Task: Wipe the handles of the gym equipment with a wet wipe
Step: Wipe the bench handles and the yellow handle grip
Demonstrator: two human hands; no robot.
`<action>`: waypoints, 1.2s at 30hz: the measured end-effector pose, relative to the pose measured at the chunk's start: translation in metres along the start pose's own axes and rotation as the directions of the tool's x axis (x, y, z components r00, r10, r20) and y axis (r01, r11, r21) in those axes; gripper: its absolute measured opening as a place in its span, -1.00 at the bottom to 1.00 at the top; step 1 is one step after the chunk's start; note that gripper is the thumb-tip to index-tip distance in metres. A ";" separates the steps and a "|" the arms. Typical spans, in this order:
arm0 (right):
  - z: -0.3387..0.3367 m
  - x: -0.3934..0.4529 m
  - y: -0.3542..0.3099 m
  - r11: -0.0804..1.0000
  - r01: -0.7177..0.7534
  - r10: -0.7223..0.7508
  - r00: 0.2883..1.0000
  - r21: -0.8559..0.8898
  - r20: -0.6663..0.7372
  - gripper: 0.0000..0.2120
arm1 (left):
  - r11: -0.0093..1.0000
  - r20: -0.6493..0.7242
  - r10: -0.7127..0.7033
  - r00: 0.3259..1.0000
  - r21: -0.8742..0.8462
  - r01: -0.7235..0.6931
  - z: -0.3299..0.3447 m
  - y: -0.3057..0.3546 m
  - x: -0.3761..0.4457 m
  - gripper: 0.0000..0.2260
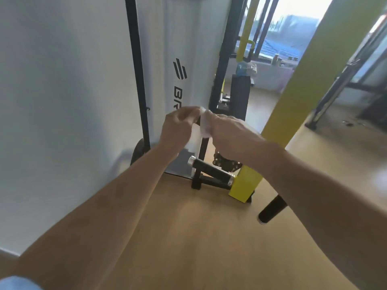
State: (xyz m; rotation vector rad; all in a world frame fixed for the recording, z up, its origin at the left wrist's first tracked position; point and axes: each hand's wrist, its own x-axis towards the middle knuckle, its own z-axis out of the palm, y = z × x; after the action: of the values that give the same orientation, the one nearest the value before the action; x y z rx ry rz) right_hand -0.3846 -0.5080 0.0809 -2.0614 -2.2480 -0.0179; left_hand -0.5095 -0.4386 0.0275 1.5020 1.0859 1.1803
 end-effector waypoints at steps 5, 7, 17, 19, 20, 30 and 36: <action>0.010 0.013 -0.015 0.984 -0.106 0.098 0.993 -0.140 -0.061 -0.70 | 0.993 0.117 0.089 0.989 0.067 -0.097 -0.008 -0.005 0.011 -0.77; 0.009 -0.002 -0.010 0.904 -0.199 0.206 0.978 -0.377 -0.023 -0.76 | 0.990 0.157 0.103 0.982 0.078 -0.117 -0.009 -0.008 0.014 -0.77; 0.033 0.019 -0.018 0.963 -0.185 0.140 0.965 -0.194 -0.222 -0.67 | 0.984 0.167 0.176 0.970 -0.031 -0.173 -0.008 -0.021 0.018 -0.88; 0.037 0.014 -0.016 0.942 -0.212 0.145 0.956 -0.261 -0.254 -0.65 | 0.979 0.170 0.204 0.964 -0.020 -0.204 -0.008 -0.025 0.021 -0.90; 0.036 0.007 -0.015 0.916 -0.245 0.172 0.955 -0.317 -0.242 -0.67 | 0.975 0.170 0.217 0.961 0.000 -0.221 -0.009 -0.027 0.021 -0.90; 0.000 -0.050 -0.071 0.724 -0.381 0.234 0.920 -0.574 -0.316 -0.74 | 0.988 0.343 0.152 0.927 -0.015 -0.156 -0.029 -0.038 0.012 -0.80; 0.062 -0.014 -0.132 0.917 -0.189 0.231 0.970 0.351 -0.082 -0.86 | 0.981 0.378 -0.133 0.916 -0.083 0.177 -0.111 -0.117 -0.018 -0.68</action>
State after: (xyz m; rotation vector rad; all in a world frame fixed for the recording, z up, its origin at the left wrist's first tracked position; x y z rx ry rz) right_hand -0.5183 -0.5291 0.0249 -2.0347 -1.7970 0.2372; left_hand -0.6335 -0.4182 -0.0753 1.4461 0.8460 0.7927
